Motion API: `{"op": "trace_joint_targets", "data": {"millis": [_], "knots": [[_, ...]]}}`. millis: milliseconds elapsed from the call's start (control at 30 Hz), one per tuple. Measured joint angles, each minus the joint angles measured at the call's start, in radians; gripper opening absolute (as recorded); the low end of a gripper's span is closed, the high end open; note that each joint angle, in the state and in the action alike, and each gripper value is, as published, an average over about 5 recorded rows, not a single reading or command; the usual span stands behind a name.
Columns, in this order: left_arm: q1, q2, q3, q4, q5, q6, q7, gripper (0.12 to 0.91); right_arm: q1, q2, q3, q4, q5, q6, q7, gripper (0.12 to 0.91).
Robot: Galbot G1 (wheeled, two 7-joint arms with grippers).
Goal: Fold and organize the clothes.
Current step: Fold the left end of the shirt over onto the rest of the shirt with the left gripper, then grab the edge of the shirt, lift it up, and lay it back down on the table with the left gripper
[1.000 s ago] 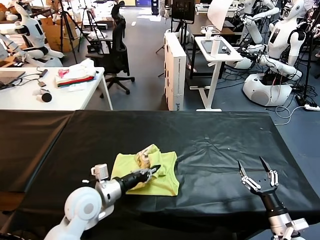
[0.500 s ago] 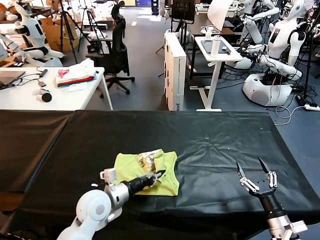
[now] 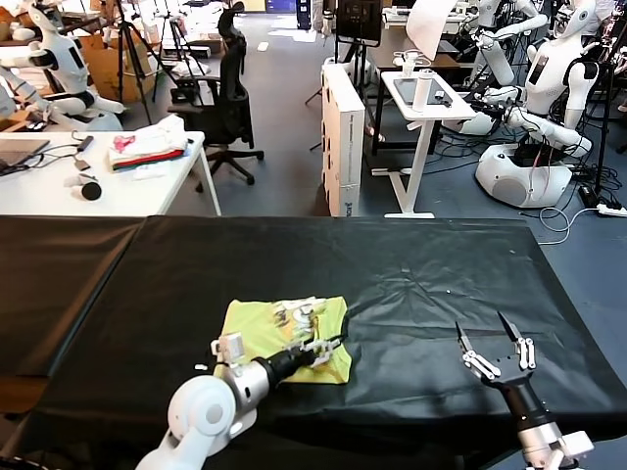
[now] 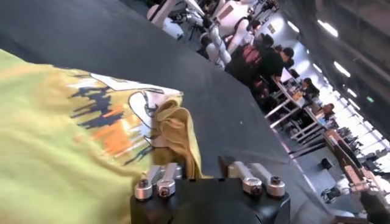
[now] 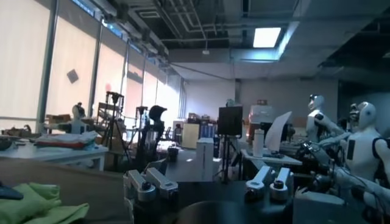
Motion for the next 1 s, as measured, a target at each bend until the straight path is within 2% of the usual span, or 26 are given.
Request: {"op": "trace_joint_targets", "data": {"millis": [133,267,367,500,667,800,900,1000], "knots": [[0.018,-0.004,-0.027,-0.036,0.004,0.0,0.0,0.906,0.028,-0.039,-0.067,0.045,-0.012,-0.134,0.019,0.907],[0.038,0.015,-0.081,-0.075,-0.046,0.0,-0.011,0.907,0.071,-0.079,-0.149,0.083,-0.002,-0.239,0.022,0.907],[0.056,0.025,-0.11,-0.093,-0.057,0.0,-0.02,0.907,0.106,-0.103,-0.199,0.093,0.009,-0.267,0.018,0.907],[0.073,0.004,-0.111,-0.091,-0.01,0.0,-0.021,0.907,0.13,-0.116,-0.233,0.099,0.021,-0.28,0.023,0.907],[0.057,-0.025,-0.113,-0.09,0.028,0.0,-0.019,0.907,0.15,-0.118,-0.279,0.121,0.04,-0.326,0.065,0.907],[0.033,-0.001,-0.153,-0.098,0.03,0.0,-0.02,0.907,0.181,-0.128,-0.335,0.146,0.01,-0.396,0.087,0.907],[0.031,0.037,-0.193,-0.097,0.041,-0.003,-0.019,0.907,0.217,-0.148,-0.386,0.155,-0.034,-0.428,0.059,0.907],[0.039,0.064,-0.231,-0.094,0.049,-0.016,-0.018,0.907,0.269,-0.185,-0.442,0.146,-0.109,-0.411,-0.006,0.907]]}}
